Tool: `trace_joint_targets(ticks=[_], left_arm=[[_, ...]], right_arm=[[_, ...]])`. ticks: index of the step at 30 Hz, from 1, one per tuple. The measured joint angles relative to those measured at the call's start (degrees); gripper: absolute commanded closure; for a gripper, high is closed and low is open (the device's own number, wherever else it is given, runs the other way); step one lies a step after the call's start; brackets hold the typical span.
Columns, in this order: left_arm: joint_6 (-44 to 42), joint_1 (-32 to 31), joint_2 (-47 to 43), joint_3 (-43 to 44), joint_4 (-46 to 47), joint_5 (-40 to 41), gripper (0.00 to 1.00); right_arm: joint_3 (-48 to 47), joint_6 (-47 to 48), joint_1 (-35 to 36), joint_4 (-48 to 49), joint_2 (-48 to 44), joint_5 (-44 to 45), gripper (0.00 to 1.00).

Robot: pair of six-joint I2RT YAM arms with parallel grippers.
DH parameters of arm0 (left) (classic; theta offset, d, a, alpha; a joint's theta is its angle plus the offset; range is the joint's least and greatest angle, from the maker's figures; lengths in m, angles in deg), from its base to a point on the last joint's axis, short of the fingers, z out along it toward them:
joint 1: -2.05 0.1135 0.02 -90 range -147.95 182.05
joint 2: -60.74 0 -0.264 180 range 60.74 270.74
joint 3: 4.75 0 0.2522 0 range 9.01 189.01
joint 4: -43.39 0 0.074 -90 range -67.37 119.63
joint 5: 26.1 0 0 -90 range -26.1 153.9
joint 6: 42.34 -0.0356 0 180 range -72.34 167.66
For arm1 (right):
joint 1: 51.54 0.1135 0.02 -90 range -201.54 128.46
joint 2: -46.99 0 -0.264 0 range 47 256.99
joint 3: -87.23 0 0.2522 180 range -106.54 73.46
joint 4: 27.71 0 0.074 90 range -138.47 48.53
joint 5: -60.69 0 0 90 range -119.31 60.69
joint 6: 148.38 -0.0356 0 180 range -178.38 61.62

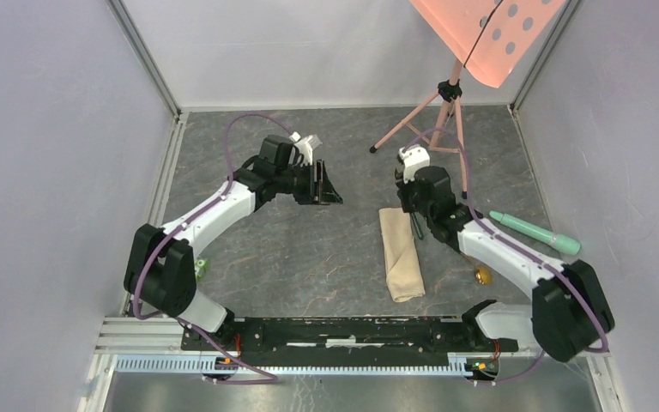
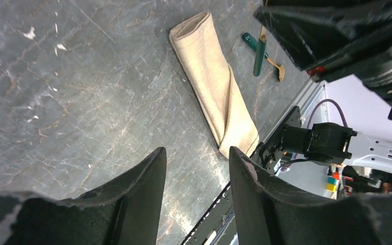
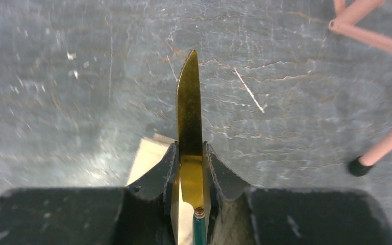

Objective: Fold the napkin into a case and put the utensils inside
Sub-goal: Insert the knife into the folded napkin.

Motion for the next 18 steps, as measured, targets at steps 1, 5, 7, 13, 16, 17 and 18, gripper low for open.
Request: trace_joint_targets(ticks=[1,5,7,13,16,17,18], left_arm=[[0.76,-0.22,0.02,-0.74,0.52,-0.09,0.44],[3.98,-2.84,0.04,-4.2,4.26,-0.94,0.44],[6.93,-6.54,0.04,-7.8,8.61,-2.34,0.45],[15.02,-19.08,1.09,-18.88,19.34,-4.17,0.47],[17.03,-23.15,2.05,-21.57,23.06,-3.8,0.46],[17.64,-24.33,2.43,-21.88,24.06,-3.43,0.45],[18.1,-25.44,2.89,-21.88,25.0,-2.93,0.45]], right_arm=[[-1.75,-3.69,-0.42,-0.44,1.88,0.35,1.0],[-4.79,-14.78,-0.76,-0.68,6.64,-0.13,1.0],[-4.79,-18.14,-0.72,-0.7,8.15,-0.76,1.0],[-3.08,-23.12,-0.2,-0.57,10.43,-1.22,1.0],[-1.77,-24.15,0.04,-0.44,10.45,-1.09,1.0],[-1.4,-24.46,0.13,-0.48,10.43,-0.96,1.0],[-1.14,-24.72,0.15,-0.48,10.45,-0.92,1.0]])
